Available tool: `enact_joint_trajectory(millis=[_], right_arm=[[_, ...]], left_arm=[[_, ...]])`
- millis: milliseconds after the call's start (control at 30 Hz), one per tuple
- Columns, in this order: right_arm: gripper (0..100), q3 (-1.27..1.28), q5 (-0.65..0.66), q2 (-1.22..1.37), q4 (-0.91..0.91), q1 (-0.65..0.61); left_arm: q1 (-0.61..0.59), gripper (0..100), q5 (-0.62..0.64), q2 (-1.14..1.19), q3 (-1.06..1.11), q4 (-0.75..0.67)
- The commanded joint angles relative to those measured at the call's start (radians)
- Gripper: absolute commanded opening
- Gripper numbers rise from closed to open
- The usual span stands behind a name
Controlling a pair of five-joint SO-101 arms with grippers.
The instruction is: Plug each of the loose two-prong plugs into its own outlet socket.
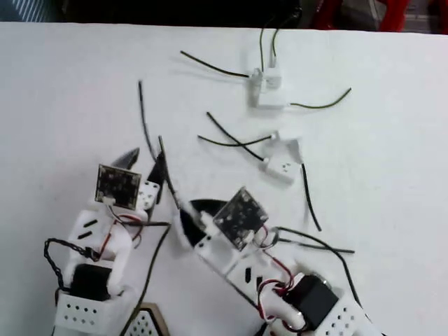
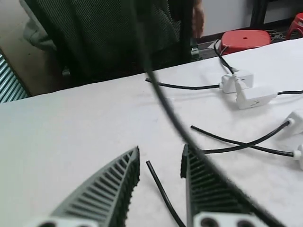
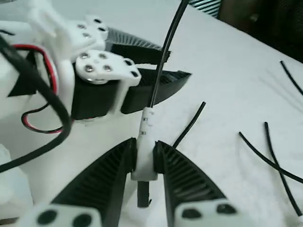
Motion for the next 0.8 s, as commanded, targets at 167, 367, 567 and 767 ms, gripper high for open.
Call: enact_joint_trajectory(millis=[167,367,567,767], right_arm=[[1.6,0.003,-0.011,0.033,-0.03,-0.022],[1.6,0.003,-0.012,0.088,-0.054,-0.021],[1.6,0.003,-0.012,0.087,-0.054,-0.021],[1.6,0.003,-0.014,0.085,-0.054,-0.021]], left_arm=[[0.156,15,0.003,-0.013,-0.012,-0.032],[0.223,15,0.002,-0.013,-0.014,-0.002],[0.263,15,-0.078,-0.013,-0.009,0.005],[0.302,15,-0.095,-0.013,-0.012,0.046]])
